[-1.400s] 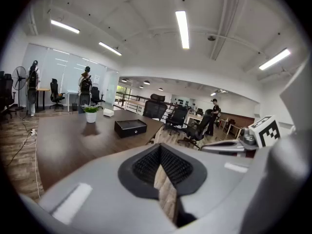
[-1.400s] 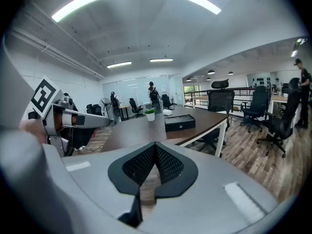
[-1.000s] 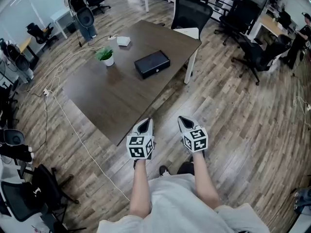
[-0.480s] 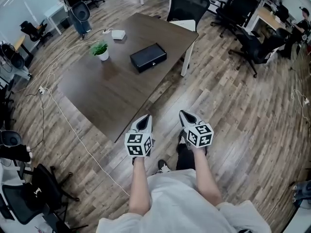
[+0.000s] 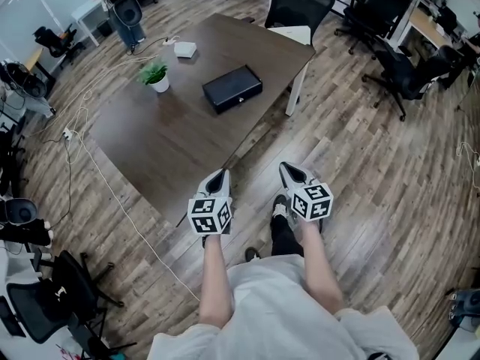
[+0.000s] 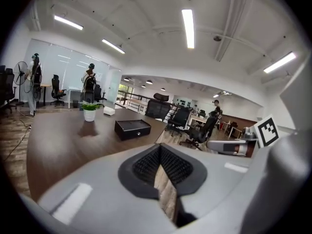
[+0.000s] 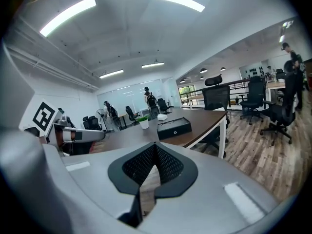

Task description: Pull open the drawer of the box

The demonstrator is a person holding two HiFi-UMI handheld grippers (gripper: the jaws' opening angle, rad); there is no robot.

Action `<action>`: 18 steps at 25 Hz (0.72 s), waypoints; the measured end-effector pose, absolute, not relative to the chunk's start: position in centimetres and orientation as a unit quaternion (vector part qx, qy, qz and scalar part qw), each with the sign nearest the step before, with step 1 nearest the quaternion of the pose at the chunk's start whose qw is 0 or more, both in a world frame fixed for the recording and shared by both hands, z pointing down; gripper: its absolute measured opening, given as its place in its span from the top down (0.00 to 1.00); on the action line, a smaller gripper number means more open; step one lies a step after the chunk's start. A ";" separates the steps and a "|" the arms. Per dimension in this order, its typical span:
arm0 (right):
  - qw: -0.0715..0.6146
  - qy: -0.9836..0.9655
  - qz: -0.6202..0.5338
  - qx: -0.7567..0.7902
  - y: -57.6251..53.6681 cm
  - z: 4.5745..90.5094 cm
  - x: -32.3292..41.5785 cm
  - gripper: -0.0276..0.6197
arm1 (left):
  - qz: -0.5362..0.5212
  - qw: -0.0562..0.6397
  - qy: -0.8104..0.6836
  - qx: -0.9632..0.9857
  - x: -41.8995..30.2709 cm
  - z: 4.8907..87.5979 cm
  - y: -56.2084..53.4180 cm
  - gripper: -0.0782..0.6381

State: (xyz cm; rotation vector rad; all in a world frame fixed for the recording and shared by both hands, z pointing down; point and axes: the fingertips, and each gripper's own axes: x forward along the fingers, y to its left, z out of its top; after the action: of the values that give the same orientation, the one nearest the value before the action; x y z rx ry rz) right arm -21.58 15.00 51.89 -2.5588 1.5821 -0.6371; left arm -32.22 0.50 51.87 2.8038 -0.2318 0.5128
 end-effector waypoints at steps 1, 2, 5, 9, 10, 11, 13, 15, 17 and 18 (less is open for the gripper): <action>0.035 0.515 -0.209 -0.830 14.6 52.0 -20.7 0.96 | 0.181 0.142 -0.082 0.970 -31.5 52.1 0.2 0.82; 0.039 0.516 -0.211 -0.829 14.3 52.0 -19.7 0.96 | 0.184 0.143 -0.083 0.969 -30.7 52.4 -0.1 0.82; 0.051 0.518 -0.215 -0.826 13.1 52.0 -16.3 0.96 | 0.193 0.140 -0.084 0.968 -28.1 52.7 -1.0 0.82; 0.054 0.531 -0.213 -0.818 10.5 51.7 -12.4 0.96 | 0.201 0.133 -0.093 0.966 -24.7 52.6 -3.0 0.82; 0.053 0.535 -0.212 -0.816 9.9 51.6 -11.4 0.96 | 0.203 0.131 -0.095 0.966 -23.8 52.5 -3.5 0.82; 0.054 0.538 -0.211 -0.814 9.2 51.5 -10.4 0.96 | 0.205 0.128 -0.097 0.965 -22.9 52.5 -4.0 0.82; 0.054 0.546 -0.211 -0.809 8.1 51.2 -8.3 0.96 | 0.208 0.125 -0.102 0.965 -21.1 52.3 -4.8 0.82; 0.050 0.556 -0.209 -0.803 7.1 50.9 -6.5 0.96 | 0.209 0.122 -0.109 0.964 -19.4 52.1 -5.5 0.82; 0.046 0.567 -0.206 -0.796 6.3 50.6 -4.8 0.96 | 0.210 0.119 -0.115 0.964 -17.5 51.9 -6.0 0.82; 0.044 0.571 -0.205 -0.794 5.9 50.5 -3.9 0.96 | 0.211 0.118 -0.117 0.963 -16.6 51.9 -6.1 0.82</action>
State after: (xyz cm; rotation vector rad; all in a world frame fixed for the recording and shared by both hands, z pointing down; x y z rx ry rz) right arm -3.93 5.91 50.47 -2.4250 1.7452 -0.6267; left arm -16.55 -6.11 51.91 2.8185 -0.3427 0.6160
